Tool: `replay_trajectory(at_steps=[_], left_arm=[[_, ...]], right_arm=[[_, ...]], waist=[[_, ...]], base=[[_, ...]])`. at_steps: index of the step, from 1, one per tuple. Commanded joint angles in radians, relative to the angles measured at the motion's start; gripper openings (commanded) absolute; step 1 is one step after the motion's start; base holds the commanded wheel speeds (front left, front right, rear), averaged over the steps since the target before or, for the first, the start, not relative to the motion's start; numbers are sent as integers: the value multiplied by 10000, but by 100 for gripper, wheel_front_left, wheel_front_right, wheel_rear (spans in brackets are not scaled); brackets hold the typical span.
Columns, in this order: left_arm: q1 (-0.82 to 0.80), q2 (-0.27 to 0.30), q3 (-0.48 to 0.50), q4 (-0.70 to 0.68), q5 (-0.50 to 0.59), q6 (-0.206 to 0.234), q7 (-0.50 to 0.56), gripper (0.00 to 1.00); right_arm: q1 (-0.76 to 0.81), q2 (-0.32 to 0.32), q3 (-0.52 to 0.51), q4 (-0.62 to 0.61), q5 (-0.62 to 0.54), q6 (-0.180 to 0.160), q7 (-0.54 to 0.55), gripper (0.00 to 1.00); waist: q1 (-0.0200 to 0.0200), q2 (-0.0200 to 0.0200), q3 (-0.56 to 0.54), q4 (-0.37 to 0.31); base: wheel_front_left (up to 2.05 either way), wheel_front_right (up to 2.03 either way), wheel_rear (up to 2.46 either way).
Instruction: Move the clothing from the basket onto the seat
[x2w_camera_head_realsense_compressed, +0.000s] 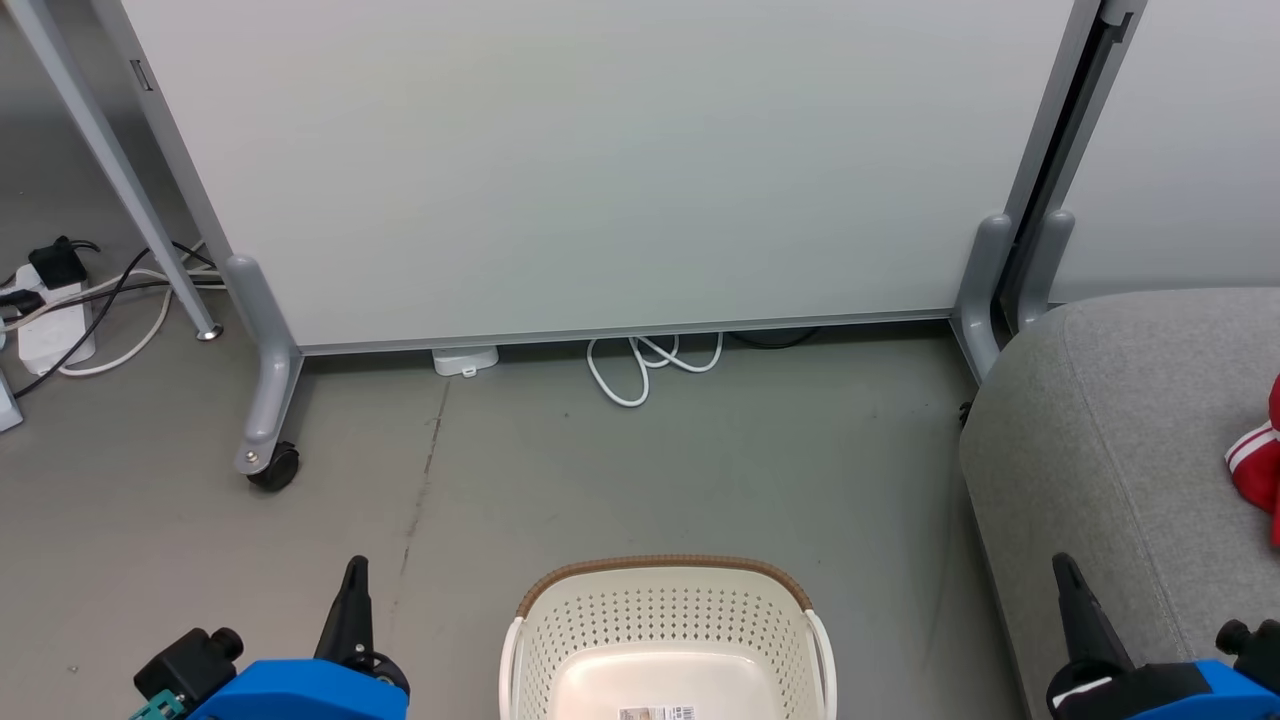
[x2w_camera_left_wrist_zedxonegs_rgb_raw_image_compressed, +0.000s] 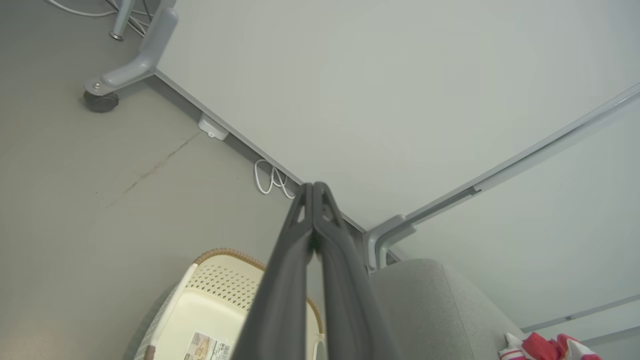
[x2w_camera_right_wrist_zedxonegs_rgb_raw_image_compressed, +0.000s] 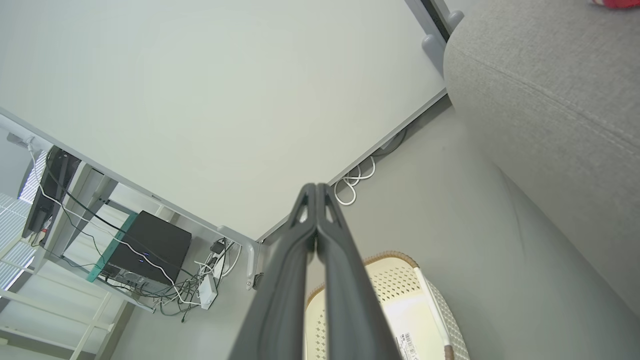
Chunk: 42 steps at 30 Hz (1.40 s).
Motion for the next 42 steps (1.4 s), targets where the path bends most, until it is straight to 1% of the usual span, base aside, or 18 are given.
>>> replay_trajectory(at_steps=[1,22,42], left_arm=[[-296,19,147,-216,-318,-7,90,0],[-444,-45,679,-662,-2461,-10,700,0],[-574,-100,1108,-1041,-4242,-14,1209,0]], right_arm=[[-334,-85,3,-93,389,1,50,0],[-712,-110,31,-16,2792,3,385,0],[-1038,-129,54,53,4783,4,660,0]], waist=[[-1,0,10,-18],[-2,0,128,-236],[-2,0,245,-454]], base=[[0,0,0],[0,0,0],[0,0,0]])
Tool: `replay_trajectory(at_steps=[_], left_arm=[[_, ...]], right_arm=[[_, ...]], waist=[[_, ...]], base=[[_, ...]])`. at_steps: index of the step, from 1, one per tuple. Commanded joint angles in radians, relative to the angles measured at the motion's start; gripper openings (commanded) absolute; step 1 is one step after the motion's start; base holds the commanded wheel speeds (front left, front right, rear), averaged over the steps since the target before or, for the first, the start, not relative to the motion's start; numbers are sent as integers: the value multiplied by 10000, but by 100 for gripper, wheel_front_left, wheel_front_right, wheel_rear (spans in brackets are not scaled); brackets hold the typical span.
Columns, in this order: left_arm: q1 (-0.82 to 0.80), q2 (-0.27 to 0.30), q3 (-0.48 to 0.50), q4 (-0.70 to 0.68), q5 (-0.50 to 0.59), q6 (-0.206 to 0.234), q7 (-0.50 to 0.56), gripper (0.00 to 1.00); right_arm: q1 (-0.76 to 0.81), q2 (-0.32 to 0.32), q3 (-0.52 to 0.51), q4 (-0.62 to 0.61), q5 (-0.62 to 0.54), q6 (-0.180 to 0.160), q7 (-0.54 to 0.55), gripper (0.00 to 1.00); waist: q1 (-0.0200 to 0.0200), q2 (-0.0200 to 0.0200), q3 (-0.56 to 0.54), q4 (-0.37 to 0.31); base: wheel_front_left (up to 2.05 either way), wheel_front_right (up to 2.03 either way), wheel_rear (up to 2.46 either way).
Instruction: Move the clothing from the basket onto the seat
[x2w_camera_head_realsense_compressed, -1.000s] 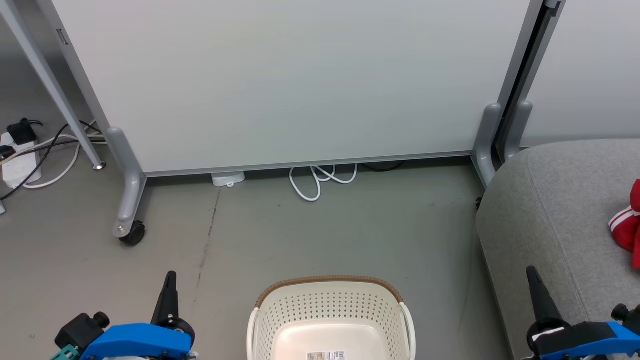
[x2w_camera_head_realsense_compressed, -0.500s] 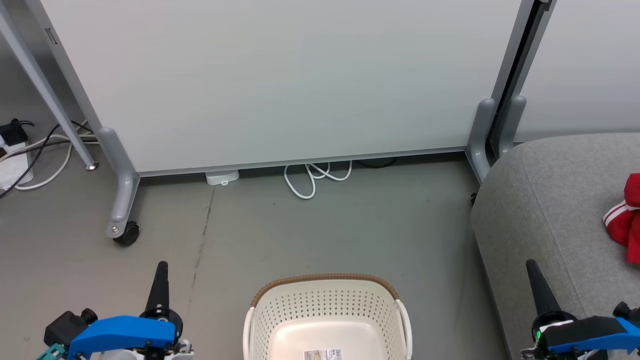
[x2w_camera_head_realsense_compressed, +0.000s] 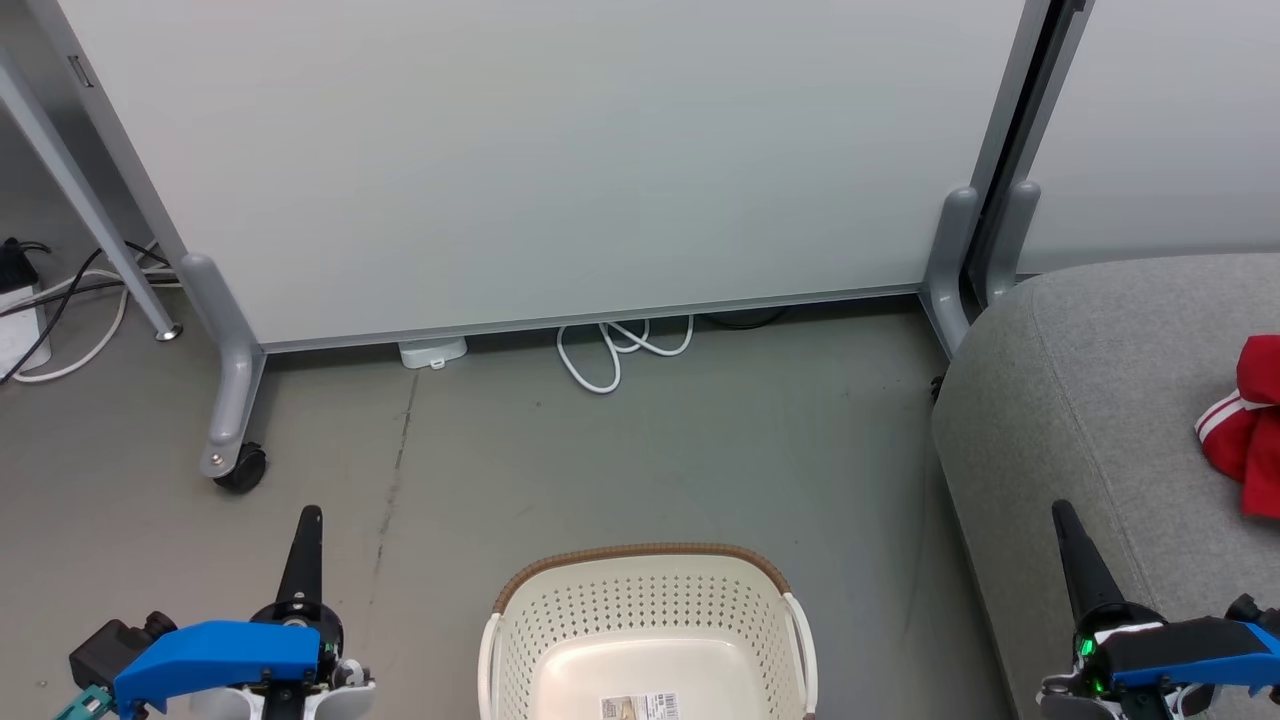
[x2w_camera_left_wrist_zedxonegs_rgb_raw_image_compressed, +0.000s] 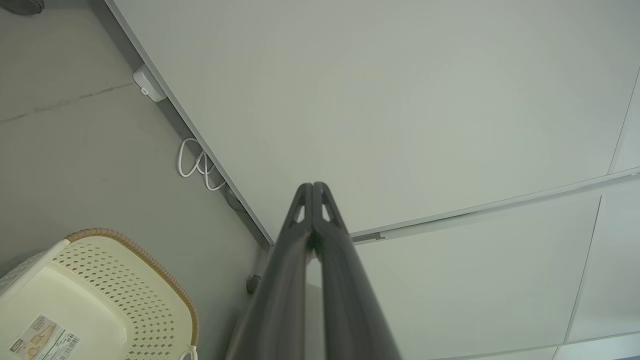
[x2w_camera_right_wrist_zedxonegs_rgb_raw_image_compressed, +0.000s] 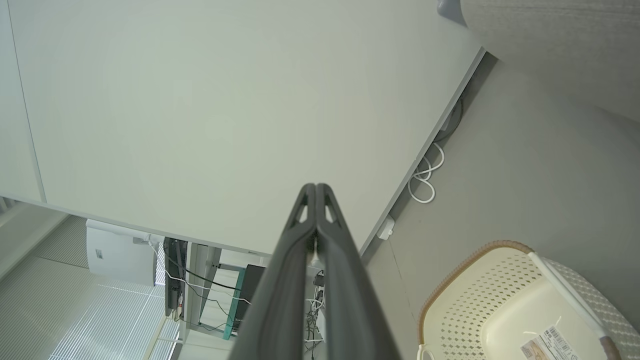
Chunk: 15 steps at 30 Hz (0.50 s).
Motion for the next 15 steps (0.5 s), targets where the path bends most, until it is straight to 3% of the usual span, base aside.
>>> replay_trajectory(at_steps=[1,15], left_arm=[[-216,7,71,-133,-177,-14,70,0],[-287,-30,345,-354,-1254,-16,377,0]], right_arm=[[-239,-88,8,-42,210,6,54,0],[-420,-99,24,3,1406,6,207,0]], waist=[[-1,0,7,-12],[-1,0,90,-164]], base=[[0,0,0],[0,0,0]])
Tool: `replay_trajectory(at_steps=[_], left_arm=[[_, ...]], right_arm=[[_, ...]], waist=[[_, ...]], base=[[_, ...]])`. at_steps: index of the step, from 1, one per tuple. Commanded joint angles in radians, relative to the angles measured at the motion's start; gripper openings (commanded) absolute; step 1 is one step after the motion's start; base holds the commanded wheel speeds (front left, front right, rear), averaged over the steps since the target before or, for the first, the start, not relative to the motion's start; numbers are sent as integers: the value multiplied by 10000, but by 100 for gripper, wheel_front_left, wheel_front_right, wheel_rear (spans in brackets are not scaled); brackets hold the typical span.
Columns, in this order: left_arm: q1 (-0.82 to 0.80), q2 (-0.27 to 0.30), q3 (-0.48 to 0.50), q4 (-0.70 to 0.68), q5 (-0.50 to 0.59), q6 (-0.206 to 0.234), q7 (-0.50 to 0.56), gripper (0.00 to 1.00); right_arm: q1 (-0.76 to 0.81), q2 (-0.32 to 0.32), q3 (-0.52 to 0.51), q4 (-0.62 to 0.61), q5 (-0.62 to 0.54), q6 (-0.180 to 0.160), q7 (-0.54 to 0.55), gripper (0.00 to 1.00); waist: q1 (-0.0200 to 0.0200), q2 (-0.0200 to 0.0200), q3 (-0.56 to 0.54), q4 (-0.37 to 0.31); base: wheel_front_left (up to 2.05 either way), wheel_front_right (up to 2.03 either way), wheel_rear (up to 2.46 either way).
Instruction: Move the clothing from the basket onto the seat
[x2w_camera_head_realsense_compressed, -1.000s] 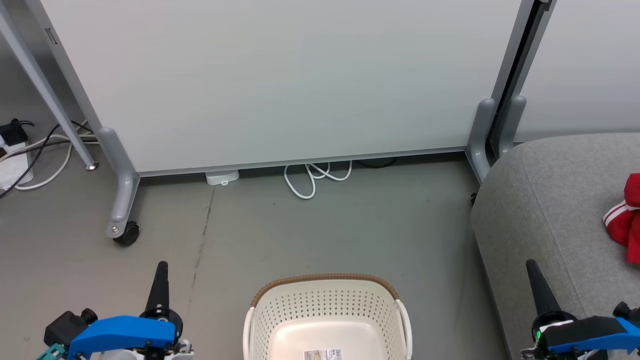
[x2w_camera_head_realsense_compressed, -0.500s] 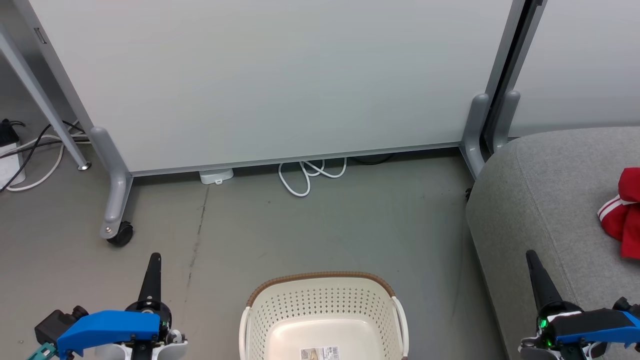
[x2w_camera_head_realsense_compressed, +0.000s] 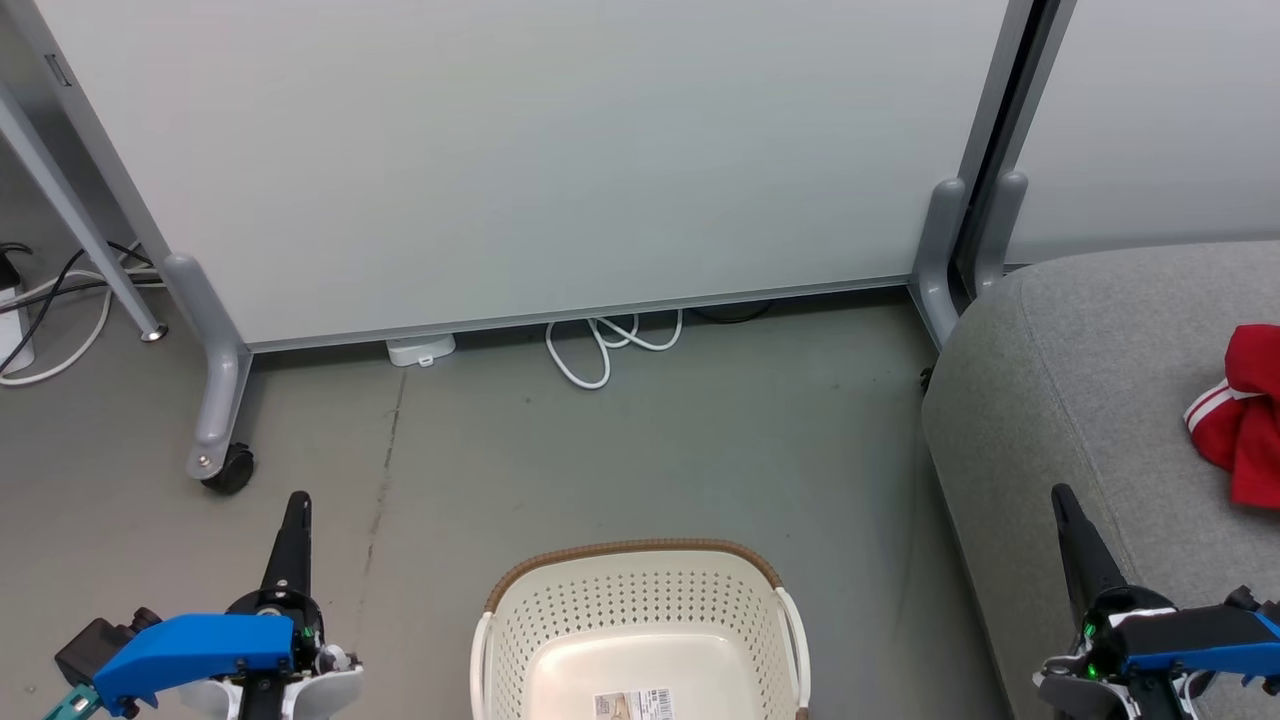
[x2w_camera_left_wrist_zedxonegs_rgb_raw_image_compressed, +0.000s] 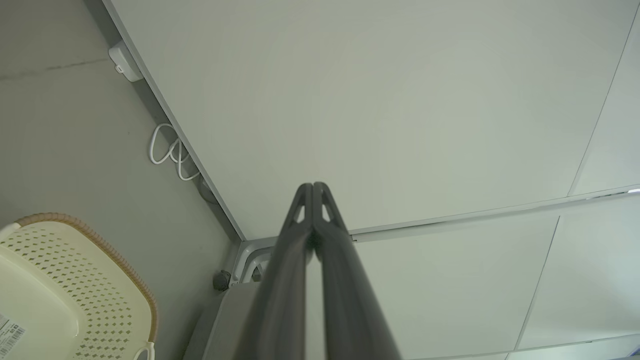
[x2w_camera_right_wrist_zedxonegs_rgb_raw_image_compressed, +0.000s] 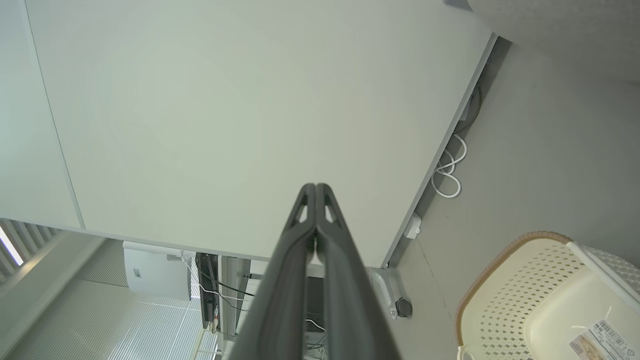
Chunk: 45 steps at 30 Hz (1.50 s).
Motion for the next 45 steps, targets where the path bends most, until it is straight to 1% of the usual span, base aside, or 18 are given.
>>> replay_trajectory(at_steps=[1,27,45], left_arm=[[-197,-11,92,-118,-179,-17,80,0],[-296,-66,487,-463,-1885,-21,549,0],[-282,-66,499,-467,-1910,-21,570,0]], right_arm=[[-202,-87,11,-19,202,6,31,0],[-493,-97,32,59,2090,7,293,0],[-509,-96,34,61,2131,7,302,0]], waist=[[0,0,8,-14],[-1,0,161,-297],[-1,0,169,-311]], base=[[0,0,0],[0,0,0],[0,0,0]])
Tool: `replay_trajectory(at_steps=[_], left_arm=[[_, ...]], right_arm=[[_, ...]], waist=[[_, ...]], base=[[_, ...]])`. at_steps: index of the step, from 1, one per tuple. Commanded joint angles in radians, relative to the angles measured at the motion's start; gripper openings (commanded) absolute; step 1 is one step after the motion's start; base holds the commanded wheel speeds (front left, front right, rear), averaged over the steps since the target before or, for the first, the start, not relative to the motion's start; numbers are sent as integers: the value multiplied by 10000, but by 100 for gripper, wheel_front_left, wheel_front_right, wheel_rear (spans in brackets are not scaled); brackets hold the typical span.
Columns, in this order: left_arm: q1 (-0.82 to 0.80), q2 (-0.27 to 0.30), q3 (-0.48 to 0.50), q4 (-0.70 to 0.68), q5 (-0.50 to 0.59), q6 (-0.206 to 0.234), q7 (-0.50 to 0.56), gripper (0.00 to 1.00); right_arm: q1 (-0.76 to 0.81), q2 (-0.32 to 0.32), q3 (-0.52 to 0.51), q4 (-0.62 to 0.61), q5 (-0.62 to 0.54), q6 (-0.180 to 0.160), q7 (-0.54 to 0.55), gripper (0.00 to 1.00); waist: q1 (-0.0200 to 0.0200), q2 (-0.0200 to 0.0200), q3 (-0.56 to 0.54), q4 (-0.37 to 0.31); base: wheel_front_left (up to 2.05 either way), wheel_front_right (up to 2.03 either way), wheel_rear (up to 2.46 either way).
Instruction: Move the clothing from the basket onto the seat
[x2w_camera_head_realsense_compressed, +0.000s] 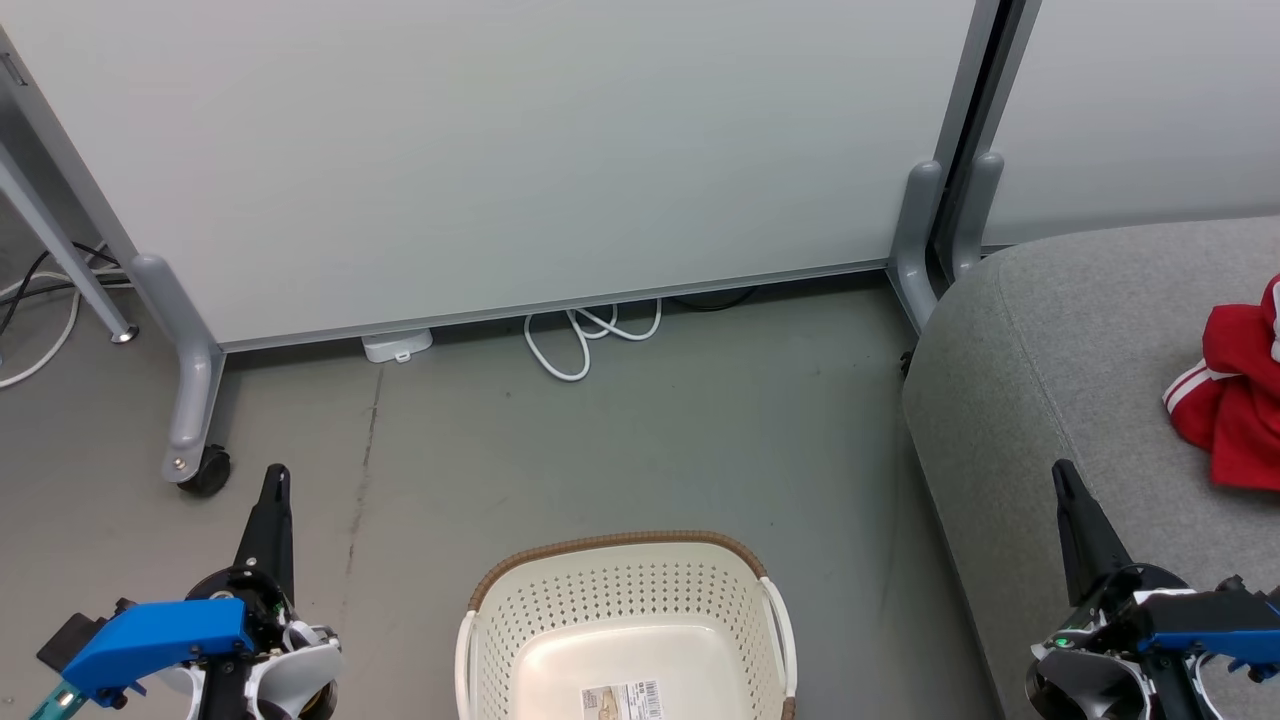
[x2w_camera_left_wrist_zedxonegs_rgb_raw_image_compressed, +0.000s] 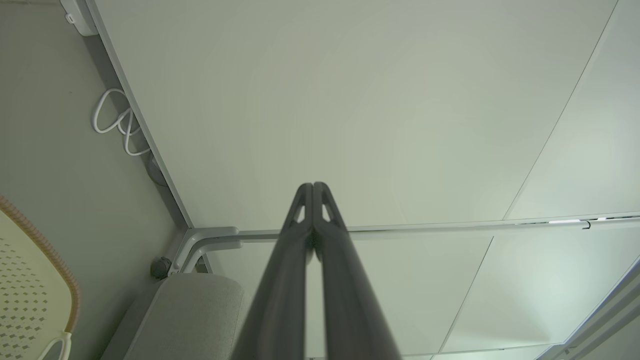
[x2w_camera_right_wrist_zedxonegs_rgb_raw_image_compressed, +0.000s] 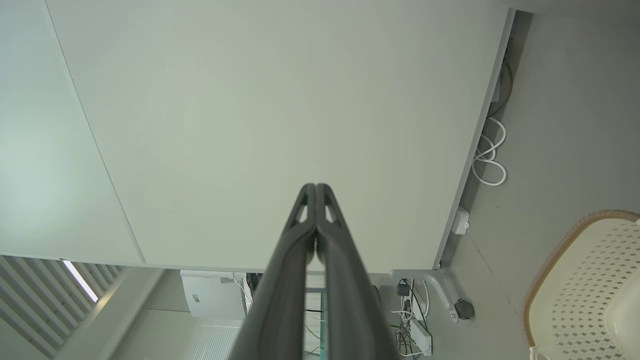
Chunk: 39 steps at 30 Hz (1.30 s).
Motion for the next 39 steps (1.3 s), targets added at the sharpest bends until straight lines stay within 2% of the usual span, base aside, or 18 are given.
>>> replay_trajectory(at_steps=[1,39], left_arm=[[-96,-14,26,-47,-18,-21,38,0],[-95,-14,21,-48,-21,-22,35,0]], right_arm=[[-159,-63,9,21,26,7,26,0],[-152,-64,9,19,27,7,25,0]], waist=[[0,0,0,1],[0,0,0,1]], base=[[0,0,0],[0,0,0]])
